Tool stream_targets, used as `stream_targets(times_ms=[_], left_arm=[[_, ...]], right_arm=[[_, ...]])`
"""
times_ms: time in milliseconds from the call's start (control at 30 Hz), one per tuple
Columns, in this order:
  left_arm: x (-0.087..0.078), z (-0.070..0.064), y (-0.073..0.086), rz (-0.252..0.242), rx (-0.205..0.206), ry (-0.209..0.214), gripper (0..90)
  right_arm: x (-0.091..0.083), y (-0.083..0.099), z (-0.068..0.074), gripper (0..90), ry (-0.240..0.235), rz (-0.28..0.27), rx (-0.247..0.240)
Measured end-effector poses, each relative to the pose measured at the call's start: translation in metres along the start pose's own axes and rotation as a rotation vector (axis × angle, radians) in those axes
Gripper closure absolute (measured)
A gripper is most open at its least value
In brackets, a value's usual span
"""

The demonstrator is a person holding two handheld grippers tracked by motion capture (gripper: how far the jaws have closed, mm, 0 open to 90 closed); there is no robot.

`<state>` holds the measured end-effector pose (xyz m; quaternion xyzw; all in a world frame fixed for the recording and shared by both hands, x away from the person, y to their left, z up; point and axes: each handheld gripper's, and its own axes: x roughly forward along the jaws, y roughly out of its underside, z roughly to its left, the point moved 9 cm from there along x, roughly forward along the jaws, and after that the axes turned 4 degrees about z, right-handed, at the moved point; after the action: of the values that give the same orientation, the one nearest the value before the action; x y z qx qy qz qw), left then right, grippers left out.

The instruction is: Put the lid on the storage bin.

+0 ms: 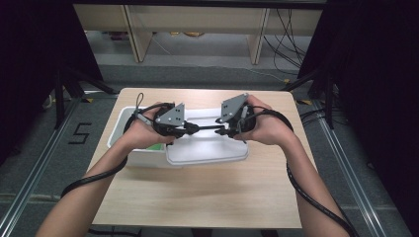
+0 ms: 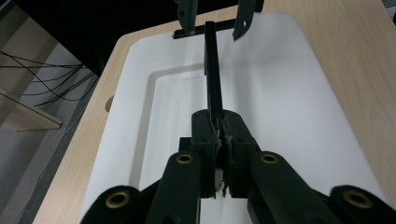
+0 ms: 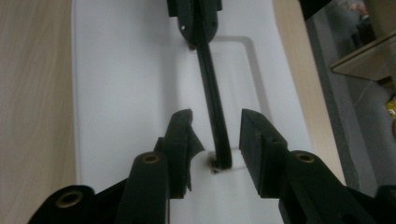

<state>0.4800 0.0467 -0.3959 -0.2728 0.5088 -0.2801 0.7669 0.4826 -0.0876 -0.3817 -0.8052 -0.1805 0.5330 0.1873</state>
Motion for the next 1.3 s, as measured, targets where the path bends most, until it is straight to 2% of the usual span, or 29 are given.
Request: stream_targets(times_ms=[67,133,200,233,300,400,433,500,533,633,733,833,867,967,1033,1067,1267,1300], left_arm=[[-0.006,0.004,0.002,0.002,-0.002,-0.014,84.5],[-0.012,0.008,0.005,0.006,-0.006,-0.028,84.5],[-0.019,0.012,0.011,0.013,-0.010,-0.037,84.5],[-0.023,0.013,0.014,0.020,-0.011,-0.037,84.5],[-0.028,0.015,0.020,0.026,-0.009,-0.041,84.4],[-0.036,0.018,0.030,0.031,-0.022,-0.040,84.5],[-0.036,0.018,0.030,0.031,-0.022,-0.040,84.4],[-0.046,0.024,0.042,0.029,-0.036,-0.042,84.4],[-0.050,0.026,0.046,0.036,-0.037,-0.041,84.4],[-0.059,0.030,0.055,0.024,-0.046,-0.030,84.5],[-0.069,0.034,0.065,0.028,-0.047,-0.003,84.4],[-0.074,0.037,0.072,0.027,-0.047,0.002,84.4],[-0.081,0.042,0.079,0.031,-0.052,0.005,84.4],[-0.089,0.048,0.087,0.022,-0.076,0.000,84.4],[-0.093,0.051,0.093,0.023,-0.080,-0.004,84.4],[-0.095,0.053,0.096,0.015,-0.086,-0.015,84.5],[-0.099,0.061,0.109,0.011,-0.095,-0.014,84.4],[-0.099,0.062,0.111,0.007,-0.109,-0.017,84.4]], right_arm=[[-0.007,-0.001,-0.004,61.5,0.021,-0.044,0.012],[-0.015,0.001,-0.005,60.4,0.042,-0.067,0.044],[-0.022,0.005,-0.008,59.8,0.065,-0.079,0.058],[-0.026,0.008,-0.010,59.8,0.078,-0.094,0.048],[-0.031,0.014,-0.011,59.8,0.105,-0.098,0.084],[-0.037,0.024,-0.014,59.9,0.129,-0.117,0.109],[-0.037,0.024,-0.014,59.9,0.129,-0.117,0.109],[-0.037,0.034,-0.011,60.1,0.121,-0.113,0.143],[-0.037,0.038,-0.012,60.1,0.130,-0.111,0.131],[-0.036,0.045,-0.009,60.2,0.126,-0.104,0.162],[-0.035,0.052,-0.008,60.4,0.128,-0.102,0.171],[-0.034,0.058,-0.007,60.4,0.124,-0.104,0.188],[-0.033,0.061,-0.006,60.6,0.127,-0.102,0.193],[-0.031,0.065,-0.005,60.7,0.120,-0.097,0.197],[-0.030,0.067,-0.005,60.8,0.122,-0.096,0.188],[-0.029,0.068,-0.004,60.8,0.122,-0.089,0.201],[-0.026,0.070,-0.001,61.0,0.113,-0.083,0.204],[-0.025,0.070,0.000,61.0,0.108,-0.081,0.206]])
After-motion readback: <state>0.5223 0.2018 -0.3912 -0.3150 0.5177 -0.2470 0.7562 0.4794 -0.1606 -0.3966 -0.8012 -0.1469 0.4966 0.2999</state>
